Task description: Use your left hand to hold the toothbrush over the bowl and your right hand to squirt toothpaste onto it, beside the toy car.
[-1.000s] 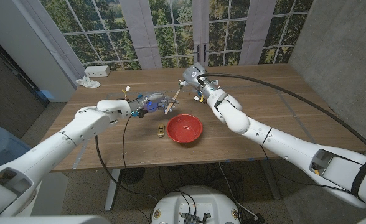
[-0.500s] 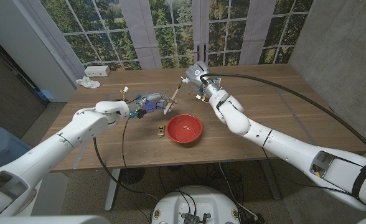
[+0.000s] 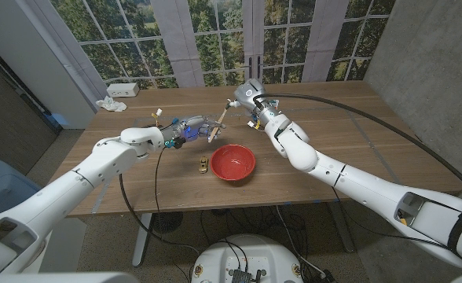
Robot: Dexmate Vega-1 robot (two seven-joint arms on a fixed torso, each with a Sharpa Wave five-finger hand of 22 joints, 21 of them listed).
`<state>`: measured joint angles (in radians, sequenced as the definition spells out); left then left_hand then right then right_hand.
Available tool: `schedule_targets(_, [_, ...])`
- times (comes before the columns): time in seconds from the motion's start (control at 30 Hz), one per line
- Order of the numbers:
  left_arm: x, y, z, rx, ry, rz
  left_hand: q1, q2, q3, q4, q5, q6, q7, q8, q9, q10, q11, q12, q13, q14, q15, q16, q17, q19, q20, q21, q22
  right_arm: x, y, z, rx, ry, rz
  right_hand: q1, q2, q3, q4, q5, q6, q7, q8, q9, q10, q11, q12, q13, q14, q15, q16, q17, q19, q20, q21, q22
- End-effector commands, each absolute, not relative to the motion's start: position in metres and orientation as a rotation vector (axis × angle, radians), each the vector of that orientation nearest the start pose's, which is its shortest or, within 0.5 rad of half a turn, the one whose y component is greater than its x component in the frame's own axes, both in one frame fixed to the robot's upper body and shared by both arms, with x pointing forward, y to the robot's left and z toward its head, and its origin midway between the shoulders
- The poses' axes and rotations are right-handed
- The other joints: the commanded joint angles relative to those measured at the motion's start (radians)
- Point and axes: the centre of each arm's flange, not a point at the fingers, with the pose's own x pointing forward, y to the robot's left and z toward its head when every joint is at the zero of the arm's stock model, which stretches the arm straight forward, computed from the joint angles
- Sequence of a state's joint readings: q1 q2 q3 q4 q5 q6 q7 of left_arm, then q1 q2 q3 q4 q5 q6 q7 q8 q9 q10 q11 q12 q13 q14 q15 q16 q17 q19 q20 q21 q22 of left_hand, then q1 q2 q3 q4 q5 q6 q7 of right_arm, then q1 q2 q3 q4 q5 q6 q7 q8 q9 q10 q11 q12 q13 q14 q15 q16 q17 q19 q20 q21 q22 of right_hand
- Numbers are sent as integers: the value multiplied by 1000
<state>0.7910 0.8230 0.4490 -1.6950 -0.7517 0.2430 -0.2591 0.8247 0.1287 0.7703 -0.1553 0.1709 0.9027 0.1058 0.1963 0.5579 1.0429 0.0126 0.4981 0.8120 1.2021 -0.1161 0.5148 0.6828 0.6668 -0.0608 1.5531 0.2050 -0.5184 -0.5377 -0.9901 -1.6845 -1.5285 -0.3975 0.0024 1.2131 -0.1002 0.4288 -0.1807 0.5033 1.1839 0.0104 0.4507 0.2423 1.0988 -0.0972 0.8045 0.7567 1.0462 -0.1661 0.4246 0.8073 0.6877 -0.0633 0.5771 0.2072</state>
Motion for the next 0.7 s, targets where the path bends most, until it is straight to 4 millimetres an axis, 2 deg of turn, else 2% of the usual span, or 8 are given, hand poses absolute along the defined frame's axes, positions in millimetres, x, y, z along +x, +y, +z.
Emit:
schedule_targets(0.03, [603, 246, 9, 271, -272, -600, 54, 60, 18, 9, 5, 34, -12, 5, 3, 224, -214, -6, -1, 102, -109, 8, 4, 8, -151, 4, 1, 568, -45, 59, -2090, -1067, -524, -4, 9, 166, 9, 7, 2, -7, -5, 1, 37, -46, 5, 2, 5, -69, -2, 9, -10, -28, 9, 3])
schedule_targets(0.57, [602, 244, 9, 271, -279, -611, 55, 60, 18, 8, 5, 34, -11, 5, 3, 224, -214, -7, -1, 102, -109, 8, 5, 8, -151, 4, 1, 564, -49, 62, -2042, -1084, -613, -19, 14, 172, 14, 13, -4, -12, -9, 13, 25, -56, 6, 10, 6, -67, -8, 38, -23, -24, 25, 5])
schedule_targets(0.7, [603, 245, 9, 270, -280, -612, 55, 60, 18, 8, 5, 34, -12, 5, 3, 222, -214, -5, 5, 101, -109, 6, 3, 7, -151, 4, 1, 564, -50, 64, -2014, -1055, -628, -20, 21, 172, 15, 10, -23, -17, -19, 13, 10, -60, 1, 12, 3, -68, -9, 52, -33, -24, 30, 6])
